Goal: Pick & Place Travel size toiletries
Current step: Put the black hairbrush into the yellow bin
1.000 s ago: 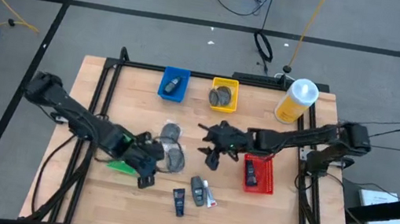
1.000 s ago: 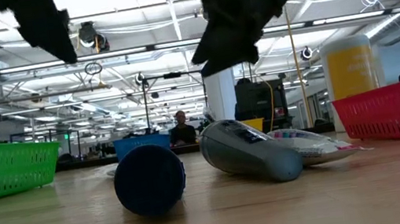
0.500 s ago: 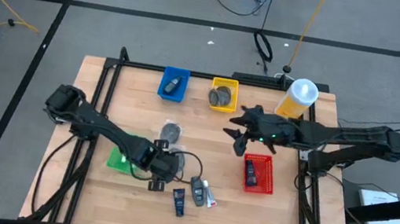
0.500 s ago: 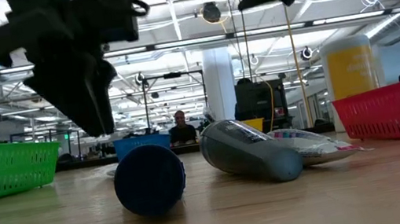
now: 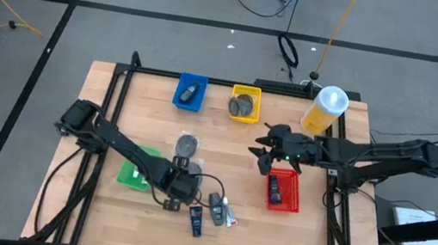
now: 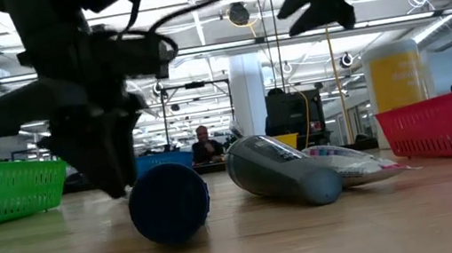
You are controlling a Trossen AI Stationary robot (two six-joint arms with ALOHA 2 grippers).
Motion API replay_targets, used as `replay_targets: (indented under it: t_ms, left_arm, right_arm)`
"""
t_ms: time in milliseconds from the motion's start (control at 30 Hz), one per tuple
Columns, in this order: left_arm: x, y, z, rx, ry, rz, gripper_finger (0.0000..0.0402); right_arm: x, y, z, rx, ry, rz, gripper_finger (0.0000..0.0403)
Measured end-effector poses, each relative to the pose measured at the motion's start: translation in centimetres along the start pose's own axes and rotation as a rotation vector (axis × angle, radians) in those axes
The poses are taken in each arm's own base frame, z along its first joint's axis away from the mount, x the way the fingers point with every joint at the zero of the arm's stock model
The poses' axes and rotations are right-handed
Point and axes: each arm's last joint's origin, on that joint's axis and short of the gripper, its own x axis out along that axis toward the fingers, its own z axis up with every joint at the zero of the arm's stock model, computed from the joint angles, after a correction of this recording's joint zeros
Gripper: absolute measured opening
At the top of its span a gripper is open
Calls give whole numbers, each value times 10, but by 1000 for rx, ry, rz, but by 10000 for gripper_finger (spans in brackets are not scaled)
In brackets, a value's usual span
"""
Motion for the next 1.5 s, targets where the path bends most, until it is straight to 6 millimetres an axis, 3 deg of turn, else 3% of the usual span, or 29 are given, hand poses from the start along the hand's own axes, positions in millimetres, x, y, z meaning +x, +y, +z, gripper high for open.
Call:
replay_targets:
  t_ms: [233,567,733,967,1133,1267,1500]
  left_arm:
    - [6,-5,-3,-122,26,-17,152]
    - [24,6,-19,-170,51,-40,150]
    - [30,11,-21,-181,30,-84,112]
    - [33,19,-17,-158,15,-85,14]
    - [34,21,-17,-164,9,-85,8]
    - [28,21,-14,-179,-2,-119,3]
    - [-3,29,-11,-210,-75,-169,0]
  right_arm:
    - [2,4,-13,0,13,31,196]
    - [5,8,-16,13,-62,95,196]
    - [5,8,-16,18,-63,96,196]
    - [4,11,-11,32,-109,126,196]
    - [3,12,-9,38,-124,143,196]
    - [3,14,-8,38,-121,187,196]
    - [3,16,-8,42,-107,222,196]
